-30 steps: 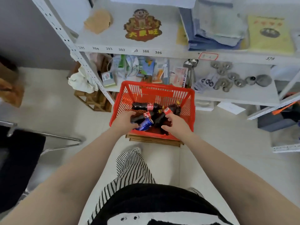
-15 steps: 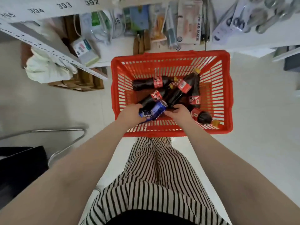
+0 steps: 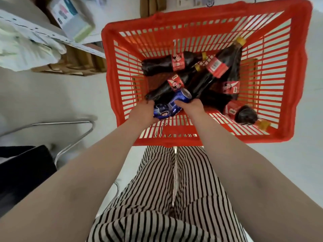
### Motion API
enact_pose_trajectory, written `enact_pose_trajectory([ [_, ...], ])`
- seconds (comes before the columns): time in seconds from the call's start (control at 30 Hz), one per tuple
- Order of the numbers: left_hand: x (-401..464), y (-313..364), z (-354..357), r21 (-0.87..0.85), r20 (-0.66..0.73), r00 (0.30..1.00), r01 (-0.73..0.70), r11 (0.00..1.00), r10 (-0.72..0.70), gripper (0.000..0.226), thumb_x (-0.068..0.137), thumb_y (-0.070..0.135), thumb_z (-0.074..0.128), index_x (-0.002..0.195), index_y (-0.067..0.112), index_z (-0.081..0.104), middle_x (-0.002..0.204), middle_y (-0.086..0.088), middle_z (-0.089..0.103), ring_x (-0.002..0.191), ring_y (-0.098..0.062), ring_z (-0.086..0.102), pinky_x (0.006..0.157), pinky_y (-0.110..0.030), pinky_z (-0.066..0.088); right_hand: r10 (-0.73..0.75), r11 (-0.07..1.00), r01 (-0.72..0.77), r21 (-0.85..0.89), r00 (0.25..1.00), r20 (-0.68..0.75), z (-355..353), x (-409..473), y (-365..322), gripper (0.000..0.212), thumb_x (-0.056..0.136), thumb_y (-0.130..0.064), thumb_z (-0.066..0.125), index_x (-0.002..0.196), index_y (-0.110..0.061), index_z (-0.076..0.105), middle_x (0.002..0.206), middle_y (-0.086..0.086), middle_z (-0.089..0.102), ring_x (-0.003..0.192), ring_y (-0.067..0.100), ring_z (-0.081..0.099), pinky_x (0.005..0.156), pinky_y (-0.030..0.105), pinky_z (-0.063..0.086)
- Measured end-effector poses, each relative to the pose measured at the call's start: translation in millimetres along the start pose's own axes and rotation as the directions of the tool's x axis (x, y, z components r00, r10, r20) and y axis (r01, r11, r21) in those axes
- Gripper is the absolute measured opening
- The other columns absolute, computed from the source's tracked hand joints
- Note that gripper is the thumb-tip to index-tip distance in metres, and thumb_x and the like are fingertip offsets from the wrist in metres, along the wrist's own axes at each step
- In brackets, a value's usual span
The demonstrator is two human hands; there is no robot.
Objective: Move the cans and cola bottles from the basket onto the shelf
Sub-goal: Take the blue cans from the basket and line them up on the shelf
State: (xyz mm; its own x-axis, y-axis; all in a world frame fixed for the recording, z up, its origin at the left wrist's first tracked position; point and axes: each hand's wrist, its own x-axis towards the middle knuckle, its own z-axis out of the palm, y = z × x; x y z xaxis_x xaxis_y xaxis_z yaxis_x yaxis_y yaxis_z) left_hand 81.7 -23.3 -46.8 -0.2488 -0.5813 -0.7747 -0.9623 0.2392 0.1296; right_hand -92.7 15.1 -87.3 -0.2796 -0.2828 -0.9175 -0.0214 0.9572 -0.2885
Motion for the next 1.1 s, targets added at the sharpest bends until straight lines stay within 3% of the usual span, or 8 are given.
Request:
enact_pose_trajectory([
  [0.13, 3, 1, 2, -0.002, 0.015, 1.000, 0.019, 1.000, -0.019, 0.066, 0.073, 0.036, 0.077, 0.125, 0.012, 0.046, 0.117, -0.013, 0.062, 0.102, -0.030, 0.061, 0.080, -0.038, 0.051, 0.039, 0.995, -0.036, 0.090, 0.999, -0.026, 10, 10, -2, 0.072, 0.078, -0.030, 0.077, 0.132, 0.006, 0.045, 0.130, 0.019, 0.057, 0.119, 0.032, 0.055, 0.095, 0.035, 0.045],
  [0.33, -8, 7, -8, -0.055, -0.001, 0.999, 0.040, 0.998, -0.040, 0.072, 0.067, 0.031, 0.080, 0.125, 0.014, 0.041, 0.115, -0.011, 0.060, 0.099, -0.029, 0.062, 0.078, -0.040, 0.055, 0.080, 0.975, -0.064, 0.213, 0.995, -0.067, 2, 1, 0, 0.079, 0.066, -0.029, 0.086, 0.129, 0.002, 0.049, 0.125, 0.014, 0.059, 0.112, 0.030, 0.059, 0.094, 0.036, 0.050],
  [0.47, -31, 12, -28, -0.259, -0.066, 0.996, 0.041, 0.965, -0.060, 0.068, 0.062, 0.031, 0.083, 0.118, 0.015, 0.047, 0.109, -0.007, 0.063, 0.092, -0.023, 0.063, 0.075, -0.034, 0.055, -0.016, 0.979, 0.036, 0.203, 0.995, -0.099, -31, -24, -2, 0.073, 0.061, -0.028, 0.088, 0.120, 0.000, 0.056, 0.116, 0.014, 0.065, 0.105, 0.030, 0.063, 0.093, 0.045, 0.052],
  [0.63, -74, 35, -81, -0.476, -0.124, 0.992, -0.026, 0.879, -0.038, 0.059, 0.063, 0.022, 0.082, 0.115, 0.012, 0.056, 0.102, -0.003, 0.062, 0.087, -0.019, 0.060, 0.076, -0.028, 0.049, -0.246, 0.953, 0.264, 0.152, 0.961, -0.125, -97, -90, -17, 0.063, 0.065, -0.028, 0.086, 0.117, -0.007, 0.057, 0.109, 0.005, 0.063, 0.096, 0.019, 0.060, 0.081, 0.031, 0.049],
  [0.73, -97, 55, -119, -0.539, -0.173, 0.985, -0.091, 0.837, -0.005, 0.056, 0.062, 0.022, 0.082, 0.113, 0.013, 0.061, 0.102, -0.006, 0.065, 0.088, -0.020, 0.060, 0.073, -0.025, 0.046, -0.317, 0.916, 0.332, 0.223, 0.943, -0.102, -135, -135, -29, 0.064, 0.054, -0.034, 0.088, 0.107, -0.016, 0.059, 0.103, 0.000, 0.066, 0.093, 0.018, 0.063, 0.079, 0.035, 0.053],
  [0.9, -129, 90, -182, -0.721, -0.245, 0.969, -0.195, 0.665, 0.019, 0.059, 0.069, 0.014, 0.081, 0.119, 0.013, 0.051, 0.104, -0.002, 0.055, 0.081, -0.012, 0.055, 0.067, -0.022, 0.045, -0.416, 0.772, 0.412, 0.484, 0.903, -0.105, -187, -208, -46, 0.049, 0.066, -0.011, 0.082, 0.110, -0.014, 0.062, 0.108, 0.013, 0.070, 0.089, 0.030, 0.065, 0.072, 0.037, 0.051],
  [1.03, -150, 118, -227, -0.841, -0.303, 0.952, -0.286, 0.460, 0.038, 0.068, 0.055, 0.020, 0.086, 0.112, 0.018, 0.048, 0.117, -0.006, 0.055, 0.099, -0.022, 0.059, 0.080, -0.038, 0.055, -0.468, 0.628, 0.457, 0.630, 0.868, -0.163, -215, -262, -53, 0.030, 0.083, -0.002, 0.066, 0.112, -0.009, 0.059, 0.091, 0.008, 0.067, 0.068, 0.017, 0.066, 0.055, 0.026, 0.054],
  [1.1, -160, 133, -245, -0.856, -0.318, 0.944, -0.324, 0.402, 0.084, 0.061, 0.064, 0.013, 0.083, 0.114, 0.016, 0.048, 0.119, -0.007, 0.054, 0.096, -0.022, 0.059, 0.072, -0.033, 0.053, -0.476, 0.569, 0.492, 0.660, 0.851, -0.224, -222, -283, -52, 0.025, 0.087, -0.008, 0.063, 0.112, -0.012, 0.059, 0.088, 0.005, 0.064, 0.067, 0.016, 0.063, 0.056, 0.027, 0.054],
])
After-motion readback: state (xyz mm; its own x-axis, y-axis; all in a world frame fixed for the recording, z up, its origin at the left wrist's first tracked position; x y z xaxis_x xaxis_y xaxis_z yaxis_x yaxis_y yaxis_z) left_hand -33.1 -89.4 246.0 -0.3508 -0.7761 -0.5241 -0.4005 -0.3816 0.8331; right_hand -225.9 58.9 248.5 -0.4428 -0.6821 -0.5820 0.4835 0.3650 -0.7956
